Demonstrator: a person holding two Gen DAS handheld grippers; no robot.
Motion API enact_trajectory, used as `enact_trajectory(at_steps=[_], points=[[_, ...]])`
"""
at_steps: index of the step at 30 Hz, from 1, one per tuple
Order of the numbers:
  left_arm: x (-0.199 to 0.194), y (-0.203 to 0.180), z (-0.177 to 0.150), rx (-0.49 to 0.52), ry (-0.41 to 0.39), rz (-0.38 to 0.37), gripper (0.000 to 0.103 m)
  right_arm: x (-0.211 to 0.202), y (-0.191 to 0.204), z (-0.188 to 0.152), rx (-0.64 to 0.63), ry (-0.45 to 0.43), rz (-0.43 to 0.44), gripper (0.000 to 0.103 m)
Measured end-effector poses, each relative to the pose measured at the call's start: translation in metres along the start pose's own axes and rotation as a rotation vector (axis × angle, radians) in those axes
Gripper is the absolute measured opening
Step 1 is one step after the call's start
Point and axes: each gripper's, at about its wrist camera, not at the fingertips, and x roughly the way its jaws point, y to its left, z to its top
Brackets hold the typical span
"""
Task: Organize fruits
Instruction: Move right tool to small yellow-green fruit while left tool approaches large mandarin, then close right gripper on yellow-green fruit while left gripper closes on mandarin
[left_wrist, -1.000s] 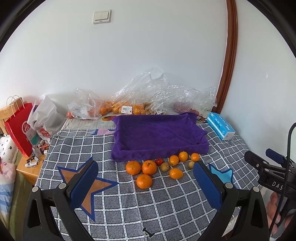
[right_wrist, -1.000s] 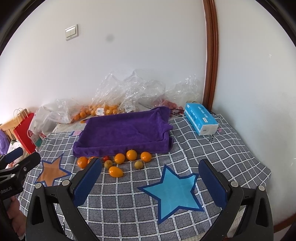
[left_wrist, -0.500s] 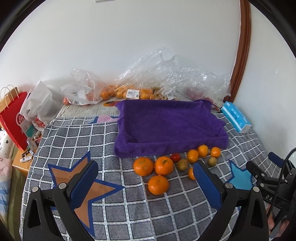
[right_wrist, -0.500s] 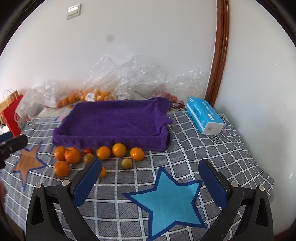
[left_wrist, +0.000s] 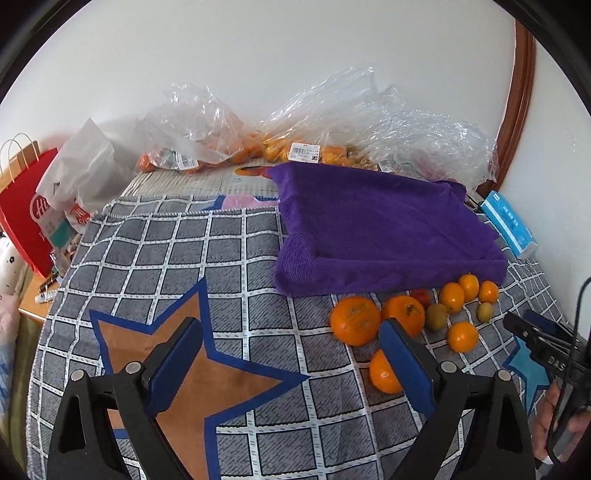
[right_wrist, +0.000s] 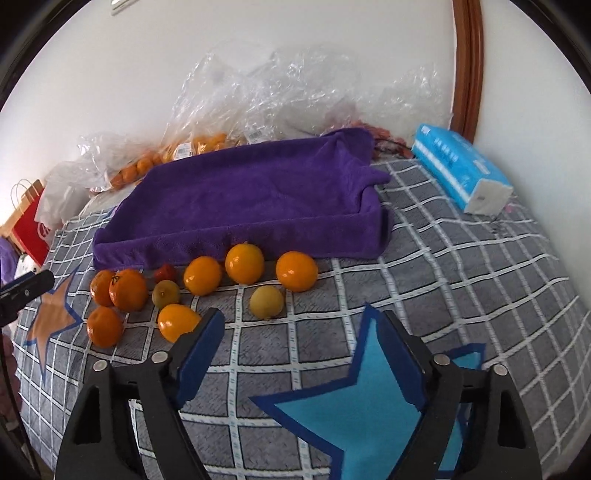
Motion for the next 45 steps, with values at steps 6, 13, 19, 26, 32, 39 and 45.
enact_trajectory(at_steps=[6,13,19,26,32,39,45], points=[[0.003,0.003,-0.009,0.010,-0.002,-0.009,0.096,0.033,0.010,-0.001,-0.003,0.046,0.002,0.051],[0.008,-0.002,-0.013,-0.011,0.032,-0.113,0.089,0.045,0.019,0.002,-0.034,0.045,-0.004,0.026],[0.022,-0.032,-0.020,0.020,0.075,-0.181,0.079,0.032,0.014,-0.006,-0.069,0.030,-0.041,0.026],[0.036,-0.056,-0.030,0.035,0.115,-0.202,0.066,0.021,-0.003,-0.019,-0.048,0.034,-0.029,0.026],[0.042,-0.064,-0.038,0.052,0.077,-0.143,0.054,0.018,0.003,-0.021,-0.070,-0.006,-0.061,0.026],[0.043,-0.058,-0.036,0.027,0.070,-0.162,0.051,0.017,0.011,-0.023,-0.104,-0.004,-0.083,0.026],[0.043,-0.058,-0.036,0.029,0.068,-0.170,0.053,0.017,0.012,-0.023,-0.098,0.007,-0.094,0.026]])
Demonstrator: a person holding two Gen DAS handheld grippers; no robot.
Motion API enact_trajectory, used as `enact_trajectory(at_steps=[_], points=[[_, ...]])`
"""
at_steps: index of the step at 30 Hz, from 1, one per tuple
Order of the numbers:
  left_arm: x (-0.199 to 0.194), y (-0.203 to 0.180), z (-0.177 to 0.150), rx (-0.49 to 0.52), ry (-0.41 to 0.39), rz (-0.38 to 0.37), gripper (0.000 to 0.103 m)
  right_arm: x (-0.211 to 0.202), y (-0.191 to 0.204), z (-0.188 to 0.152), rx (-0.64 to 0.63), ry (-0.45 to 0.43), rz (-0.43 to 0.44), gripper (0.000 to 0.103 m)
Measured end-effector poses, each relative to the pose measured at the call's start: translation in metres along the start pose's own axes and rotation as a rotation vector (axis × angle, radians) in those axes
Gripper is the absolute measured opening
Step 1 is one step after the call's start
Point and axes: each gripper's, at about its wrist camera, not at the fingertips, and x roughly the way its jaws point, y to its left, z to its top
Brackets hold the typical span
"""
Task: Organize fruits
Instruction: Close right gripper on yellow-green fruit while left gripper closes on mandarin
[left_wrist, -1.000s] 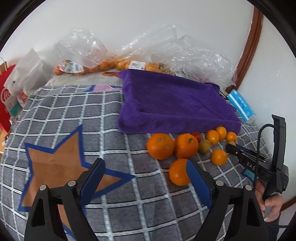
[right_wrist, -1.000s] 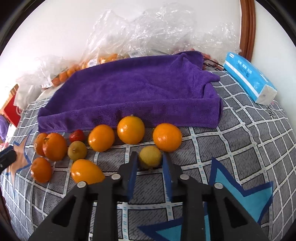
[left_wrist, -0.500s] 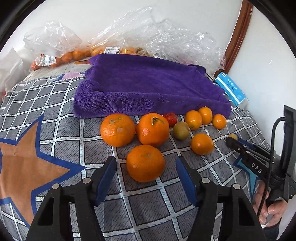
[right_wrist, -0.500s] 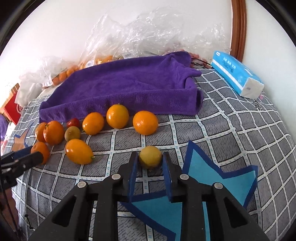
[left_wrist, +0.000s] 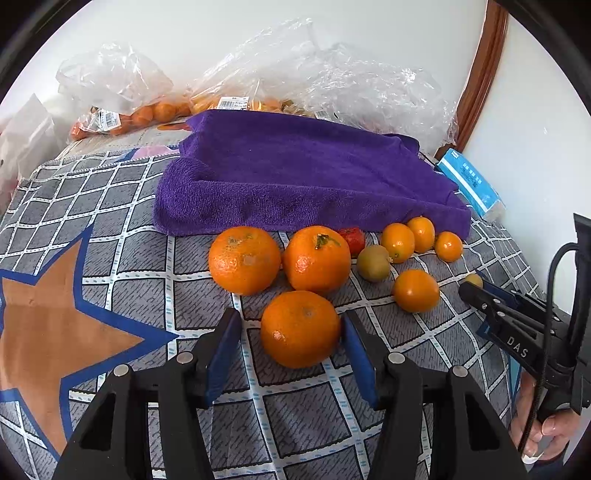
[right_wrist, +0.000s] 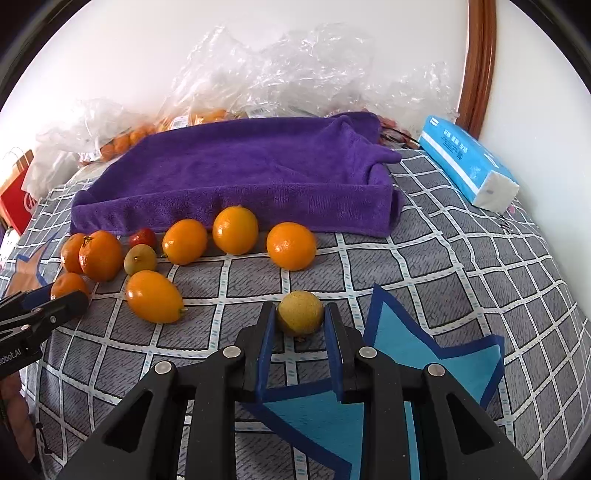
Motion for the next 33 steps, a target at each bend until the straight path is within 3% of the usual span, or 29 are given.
enact_trajectory(at_steps=[1,4,9,19,33], points=[[-0.001,0.002,0.000,-0.008,-0.003,-0.012,0.052,0.003,0.000,0.000,-0.004,0.005,-0.002,0.026],[-0.002,0.009,-0.001,-0.038,-0.011,-0.083,0.038,0.005,0.002,0.001,-0.020,0.002,-0.003,0.026],[-0.004,0.007,-0.003,-0.030,-0.014,-0.130,0.038,-0.001,0.000,-0.002,-0.016,-0.035,0.028,0.026],[-0.011,0.007,-0.003,-0.042,-0.062,-0.142,0.038,-0.012,-0.013,-0.003,0.042,-0.101,0.106,0.026],[-0.020,0.003,-0.003,-0.020,-0.105,-0.142,0.038,-0.014,-0.017,-0.005,0.067,-0.121,0.122,0.026]])
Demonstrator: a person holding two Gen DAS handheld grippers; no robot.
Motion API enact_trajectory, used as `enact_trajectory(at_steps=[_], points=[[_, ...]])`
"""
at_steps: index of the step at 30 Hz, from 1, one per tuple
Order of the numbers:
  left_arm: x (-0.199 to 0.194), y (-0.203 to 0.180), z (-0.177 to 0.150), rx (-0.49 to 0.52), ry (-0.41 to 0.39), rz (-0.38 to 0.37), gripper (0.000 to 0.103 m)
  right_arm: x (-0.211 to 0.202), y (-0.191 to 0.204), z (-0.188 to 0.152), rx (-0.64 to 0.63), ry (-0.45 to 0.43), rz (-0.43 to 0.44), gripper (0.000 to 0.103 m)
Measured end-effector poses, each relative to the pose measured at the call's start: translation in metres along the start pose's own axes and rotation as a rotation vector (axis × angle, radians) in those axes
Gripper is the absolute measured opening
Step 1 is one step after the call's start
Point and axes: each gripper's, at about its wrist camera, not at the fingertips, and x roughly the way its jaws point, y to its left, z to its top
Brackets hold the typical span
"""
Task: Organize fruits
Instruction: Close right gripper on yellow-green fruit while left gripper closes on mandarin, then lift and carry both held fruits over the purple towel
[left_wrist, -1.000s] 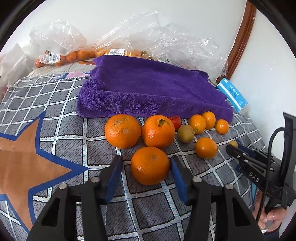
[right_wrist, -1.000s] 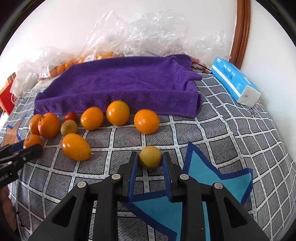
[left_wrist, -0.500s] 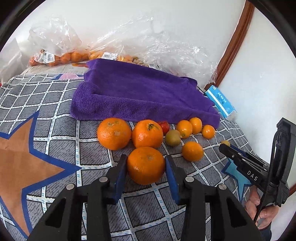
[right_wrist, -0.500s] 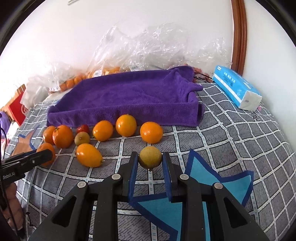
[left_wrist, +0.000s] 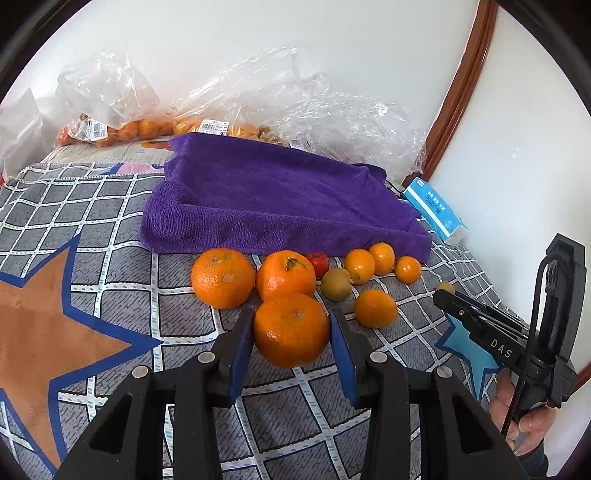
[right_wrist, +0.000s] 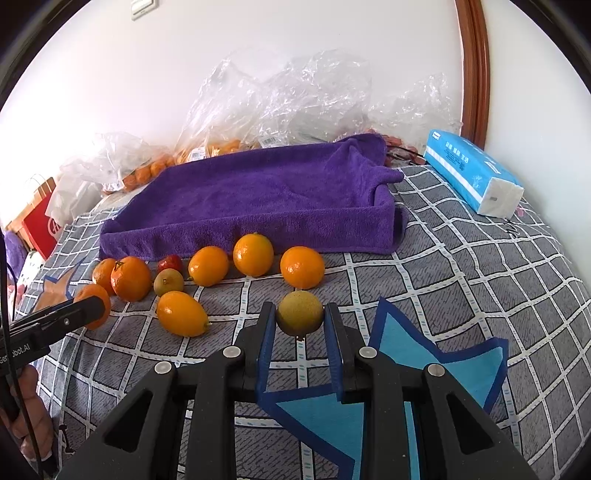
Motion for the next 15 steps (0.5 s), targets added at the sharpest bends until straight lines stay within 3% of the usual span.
enact_trajectory(at_steps=[15], points=[[-0.001,0.011,0.005,-0.068,0.012,-0.017,0.038,-0.021,-0.007,0.014,0.093,-0.034,0.059,0.026]])
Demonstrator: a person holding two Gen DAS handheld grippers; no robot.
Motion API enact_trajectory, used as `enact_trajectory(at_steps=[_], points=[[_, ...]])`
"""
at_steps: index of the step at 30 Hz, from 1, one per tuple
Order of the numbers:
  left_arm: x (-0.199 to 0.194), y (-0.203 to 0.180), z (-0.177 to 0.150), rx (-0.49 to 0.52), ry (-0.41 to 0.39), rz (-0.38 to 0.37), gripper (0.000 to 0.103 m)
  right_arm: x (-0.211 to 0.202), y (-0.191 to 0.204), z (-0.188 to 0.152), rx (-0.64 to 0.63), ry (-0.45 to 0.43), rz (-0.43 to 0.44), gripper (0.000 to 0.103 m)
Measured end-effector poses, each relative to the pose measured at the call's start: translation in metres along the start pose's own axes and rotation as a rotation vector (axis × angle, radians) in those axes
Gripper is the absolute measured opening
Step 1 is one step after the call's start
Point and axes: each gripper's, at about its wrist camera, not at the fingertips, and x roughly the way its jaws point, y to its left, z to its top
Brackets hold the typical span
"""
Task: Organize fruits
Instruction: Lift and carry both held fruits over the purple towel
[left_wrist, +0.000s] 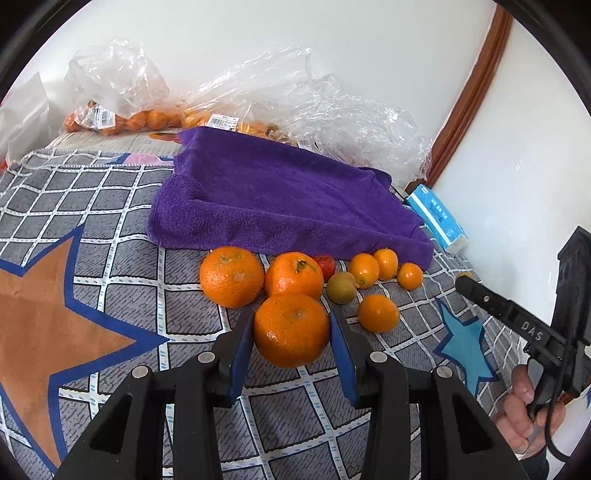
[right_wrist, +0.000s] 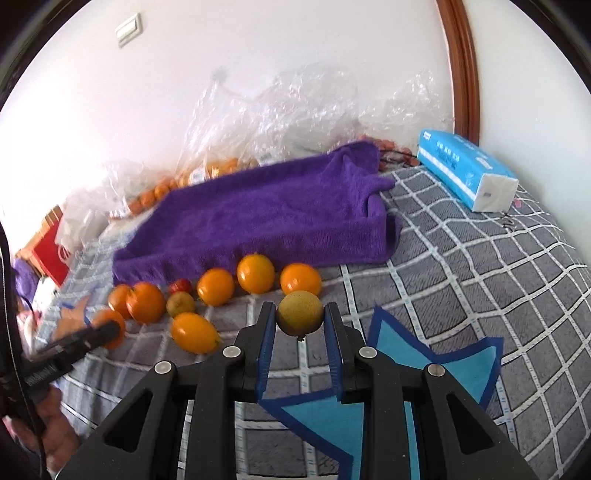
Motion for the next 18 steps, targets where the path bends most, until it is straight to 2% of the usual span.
enact_trajectory(at_steps=[6,12,18], points=[[-0.021,0.002,0.015,-0.019,-0.019,-0.008,0.038,-0.014,0.024,0.029,-0.080,-0.042,-0.034,0.026],[-0.038,0.003,0.051,-0.006,-0.070,0.008,0.038,-0.009,0.038,0.058,-0.111,-0.075,-0.022,0.026],[-0.026,0.001,0.090,0.003,-0.110,0.030,0.038,0.009,0.051,0.089,-0.114,-0.108,-0.002,0.026]])
